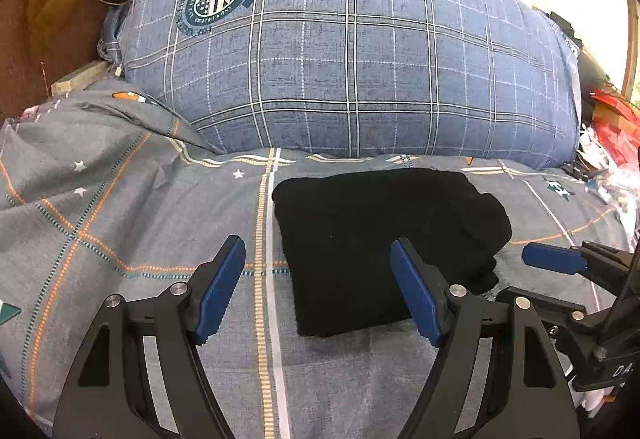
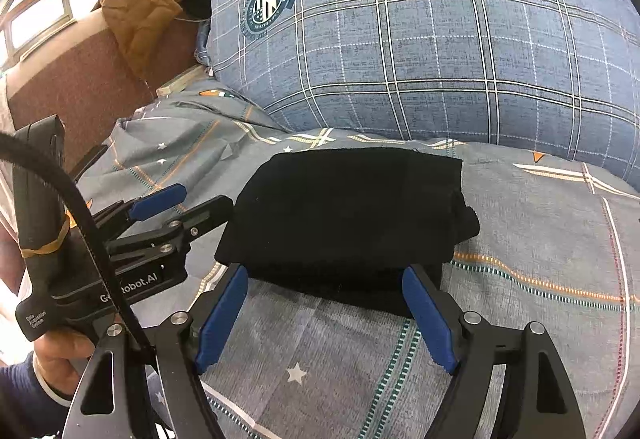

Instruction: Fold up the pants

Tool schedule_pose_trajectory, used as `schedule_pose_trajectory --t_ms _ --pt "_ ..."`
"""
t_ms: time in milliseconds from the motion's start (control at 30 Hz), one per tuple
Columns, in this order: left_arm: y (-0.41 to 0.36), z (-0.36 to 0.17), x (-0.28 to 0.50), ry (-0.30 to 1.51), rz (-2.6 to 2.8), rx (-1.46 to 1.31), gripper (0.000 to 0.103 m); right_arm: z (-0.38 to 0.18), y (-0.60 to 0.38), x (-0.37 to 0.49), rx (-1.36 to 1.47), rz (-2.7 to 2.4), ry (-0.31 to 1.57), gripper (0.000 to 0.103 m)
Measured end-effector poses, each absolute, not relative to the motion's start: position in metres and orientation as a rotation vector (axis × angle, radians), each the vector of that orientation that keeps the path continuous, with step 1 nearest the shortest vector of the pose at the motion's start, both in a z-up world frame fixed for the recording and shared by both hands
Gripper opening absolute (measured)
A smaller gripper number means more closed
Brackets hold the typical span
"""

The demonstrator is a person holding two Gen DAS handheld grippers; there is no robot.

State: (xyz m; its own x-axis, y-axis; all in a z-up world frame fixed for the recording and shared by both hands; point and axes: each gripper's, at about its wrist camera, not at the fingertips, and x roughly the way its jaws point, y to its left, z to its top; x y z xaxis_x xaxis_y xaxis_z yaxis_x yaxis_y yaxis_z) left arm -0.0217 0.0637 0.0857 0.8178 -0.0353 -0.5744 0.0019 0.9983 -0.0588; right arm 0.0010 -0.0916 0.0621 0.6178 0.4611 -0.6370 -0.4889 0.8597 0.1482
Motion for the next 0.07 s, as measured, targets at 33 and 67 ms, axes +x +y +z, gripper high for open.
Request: schedule_pose_trajectory --t_ms 33,67 --pt "0.0636 0.0863 -0.0233 0.615 -0.022 -0.062 0.076 0.062 -0.0918 -0.0002 -0.039 0.546 0.72 0.078" --pt "0.0636 0.0864 -0.0256 0.619 -0.021 -0.071 0.076 0.0623 -0.0922 -0.0033 -0.035 0.545 0.716 0.078"
